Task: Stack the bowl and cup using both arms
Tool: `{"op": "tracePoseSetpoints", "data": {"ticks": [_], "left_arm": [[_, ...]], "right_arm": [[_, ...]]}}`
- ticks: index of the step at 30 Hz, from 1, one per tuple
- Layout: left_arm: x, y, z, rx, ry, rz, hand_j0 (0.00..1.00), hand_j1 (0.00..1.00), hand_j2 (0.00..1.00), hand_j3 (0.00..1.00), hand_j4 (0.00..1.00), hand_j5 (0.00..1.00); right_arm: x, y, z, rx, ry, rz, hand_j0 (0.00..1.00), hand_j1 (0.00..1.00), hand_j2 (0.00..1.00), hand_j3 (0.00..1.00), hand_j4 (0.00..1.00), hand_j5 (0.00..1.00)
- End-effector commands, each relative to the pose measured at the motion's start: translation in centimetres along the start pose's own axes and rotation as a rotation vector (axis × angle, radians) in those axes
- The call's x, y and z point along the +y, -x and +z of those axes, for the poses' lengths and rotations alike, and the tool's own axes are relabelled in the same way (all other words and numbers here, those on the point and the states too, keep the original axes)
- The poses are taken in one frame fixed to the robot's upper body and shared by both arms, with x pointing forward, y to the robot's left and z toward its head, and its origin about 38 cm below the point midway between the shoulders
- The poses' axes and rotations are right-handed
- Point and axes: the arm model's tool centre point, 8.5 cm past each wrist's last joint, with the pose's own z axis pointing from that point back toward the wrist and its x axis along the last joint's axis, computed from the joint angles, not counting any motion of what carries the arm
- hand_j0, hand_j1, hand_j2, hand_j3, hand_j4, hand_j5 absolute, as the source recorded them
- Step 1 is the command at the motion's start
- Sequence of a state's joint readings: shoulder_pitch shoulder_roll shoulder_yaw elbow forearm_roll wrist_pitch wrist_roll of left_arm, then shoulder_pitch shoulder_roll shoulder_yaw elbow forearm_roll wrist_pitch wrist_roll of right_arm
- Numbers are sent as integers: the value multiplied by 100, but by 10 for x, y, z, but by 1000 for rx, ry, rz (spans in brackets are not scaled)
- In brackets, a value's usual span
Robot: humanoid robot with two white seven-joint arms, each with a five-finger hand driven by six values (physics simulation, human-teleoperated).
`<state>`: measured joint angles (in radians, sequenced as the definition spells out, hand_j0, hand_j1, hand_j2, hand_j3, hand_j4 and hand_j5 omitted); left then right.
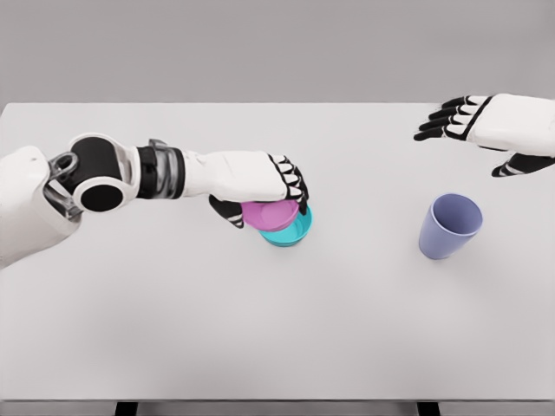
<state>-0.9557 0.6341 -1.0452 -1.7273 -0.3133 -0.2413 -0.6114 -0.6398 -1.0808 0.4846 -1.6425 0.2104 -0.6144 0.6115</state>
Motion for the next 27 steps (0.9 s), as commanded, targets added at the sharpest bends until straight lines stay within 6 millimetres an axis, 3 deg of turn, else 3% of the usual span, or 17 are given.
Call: {"op": "tracePoseSetpoints", "data": {"ticks": [1,7,9,11,12,14,16,18,22,27], "left_arm": [[-1,0,-5,2,5,5,61,61,61,61,61,61],[-4,3,-20,9,11,8,61,61,61,61,61,61],[-6,3,-21,13,15,1,61,61,61,61,61,61],[-7,5,-22,17,17,5,61,61,61,61,61,61],[-7,6,-24,16,18,5,62,62,62,62,62,62],[-8,7,-26,17,19,5,62,62,62,62,62,62],[-8,8,-27,19,21,9,62,62,62,62,62,62],[-8,8,-30,17,20,16,62,62,62,62,62,62],[-10,8,-36,19,26,11,62,62,62,62,62,62],[-13,10,-36,19,30,19,63,63,63,63,63,63]], "right_arm": [[-5,2,15,24,-7,11,100,100,100,100,100,100],[-3,12,32,76,-35,8,100,100,100,100,100,100],[-17,14,39,94,10,29,100,100,100,100,100,100],[-18,16,42,97,23,18,100,100,100,100,100,100],[-32,15,47,106,66,42,100,100,100,100,100,100],[-45,5,40,68,139,52,100,100,100,100,100,100],[-26,-16,30,12,7,89,100,100,100,100,100,100],[-20,-12,32,52,-64,139,100,100,100,100,100,100],[12,-22,9,-21,-145,94,100,100,100,100,100,100],[23,-27,0,-50,-167,76,100,100,100,100,100,100]]}}
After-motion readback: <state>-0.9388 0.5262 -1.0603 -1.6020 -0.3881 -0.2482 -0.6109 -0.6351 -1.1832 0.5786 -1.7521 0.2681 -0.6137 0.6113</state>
